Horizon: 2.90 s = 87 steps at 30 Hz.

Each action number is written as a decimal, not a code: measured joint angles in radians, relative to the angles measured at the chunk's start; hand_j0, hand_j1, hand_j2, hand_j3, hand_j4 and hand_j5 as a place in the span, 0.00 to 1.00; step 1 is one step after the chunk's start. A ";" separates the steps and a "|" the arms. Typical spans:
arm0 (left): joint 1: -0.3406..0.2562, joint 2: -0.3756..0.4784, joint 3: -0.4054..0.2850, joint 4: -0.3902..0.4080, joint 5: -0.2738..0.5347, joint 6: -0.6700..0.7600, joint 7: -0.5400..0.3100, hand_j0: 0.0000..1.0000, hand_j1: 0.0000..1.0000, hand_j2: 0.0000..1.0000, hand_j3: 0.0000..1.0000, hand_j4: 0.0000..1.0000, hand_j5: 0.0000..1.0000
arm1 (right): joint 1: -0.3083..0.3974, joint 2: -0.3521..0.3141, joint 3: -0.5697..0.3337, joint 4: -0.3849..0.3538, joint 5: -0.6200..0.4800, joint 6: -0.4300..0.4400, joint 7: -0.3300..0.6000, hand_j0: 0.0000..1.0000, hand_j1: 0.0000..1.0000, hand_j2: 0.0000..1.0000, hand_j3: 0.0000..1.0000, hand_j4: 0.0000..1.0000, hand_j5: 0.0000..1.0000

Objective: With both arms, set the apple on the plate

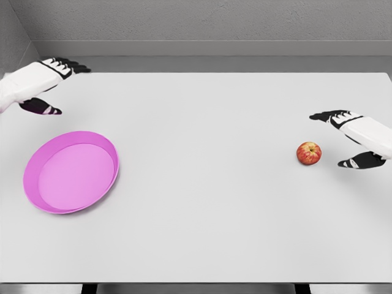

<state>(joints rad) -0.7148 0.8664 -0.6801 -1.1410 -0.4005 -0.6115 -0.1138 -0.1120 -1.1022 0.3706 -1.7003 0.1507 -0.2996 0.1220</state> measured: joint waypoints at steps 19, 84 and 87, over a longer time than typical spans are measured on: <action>0.000 -0.003 -0.007 0.000 -0.013 0.000 -0.001 1.00 1.00 1.00 1.00 1.00 1.00 | -0.107 0.022 0.000 -0.001 -0.003 0.017 0.248 1.00 1.00 1.00 1.00 1.00 1.00; -0.005 -0.036 0.004 0.015 -0.086 0.000 -0.002 1.00 1.00 1.00 1.00 1.00 1.00 | -0.446 0.168 0.336 0.148 -0.003 0.277 0.489 0.46 0.46 0.46 0.46 0.46 0.46; -0.006 -0.036 0.004 0.015 -0.086 0.000 -0.002 1.00 1.00 1.00 1.00 1.00 1.00 | -0.454 0.168 0.334 0.144 -0.003 0.276 0.489 0.47 0.47 0.47 0.47 0.47 0.47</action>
<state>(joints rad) -0.7210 0.8306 -0.6759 -1.1258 -0.4865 -0.6115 -0.1156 -0.5661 -0.9346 0.7048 -1.5562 0.1476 -0.0236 0.6114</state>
